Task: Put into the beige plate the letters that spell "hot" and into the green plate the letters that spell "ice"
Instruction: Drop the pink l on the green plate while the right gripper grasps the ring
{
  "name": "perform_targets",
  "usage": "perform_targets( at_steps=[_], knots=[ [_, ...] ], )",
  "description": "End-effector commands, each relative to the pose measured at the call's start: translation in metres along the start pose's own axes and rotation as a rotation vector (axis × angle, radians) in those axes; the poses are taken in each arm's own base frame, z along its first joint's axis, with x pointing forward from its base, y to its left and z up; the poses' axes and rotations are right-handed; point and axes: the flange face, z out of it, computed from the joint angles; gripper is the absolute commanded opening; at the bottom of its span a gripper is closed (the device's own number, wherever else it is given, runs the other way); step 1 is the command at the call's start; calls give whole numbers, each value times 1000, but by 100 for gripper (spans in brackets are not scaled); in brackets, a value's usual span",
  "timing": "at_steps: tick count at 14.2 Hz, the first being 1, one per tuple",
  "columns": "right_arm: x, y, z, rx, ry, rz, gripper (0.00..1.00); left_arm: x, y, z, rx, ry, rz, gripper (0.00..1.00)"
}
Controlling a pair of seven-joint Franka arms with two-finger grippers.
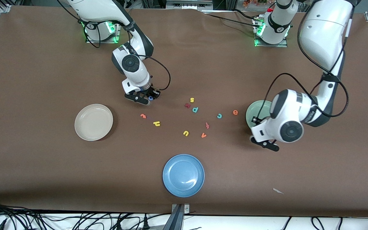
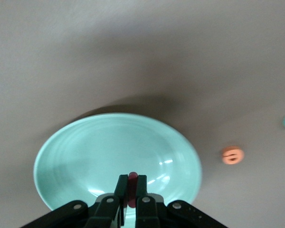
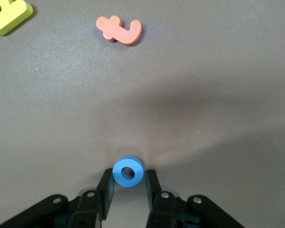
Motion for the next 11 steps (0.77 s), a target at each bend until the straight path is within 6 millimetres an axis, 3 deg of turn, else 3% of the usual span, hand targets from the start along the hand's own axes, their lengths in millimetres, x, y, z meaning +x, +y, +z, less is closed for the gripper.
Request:
perform_targets(
  at_steps=[1,2,3,4,5,8,11],
  knots=[
    [-4,-8,10,2,5,-5,32,-12,6,18,19,15,118,2],
    [-4,-8,11,1,4,-5,32,-12,5,23,16,14,120,9],
    [-3,-9,11,2,5,-3,32,-13,6,25,15,9,121,30],
    [-3,-9,11,3,4,-2,32,-12,5,24,17,12,133,61],
    [-3,-10,11,4,5,-5,32,-12,5,22,17,15,134,100],
    [-2,-10,11,4,5,-5,30,-12,13,13,21,21,173,100],
    [0,-11,9,9,9,-3,21,-12,41,-8,12,58,347,100]
  ],
)
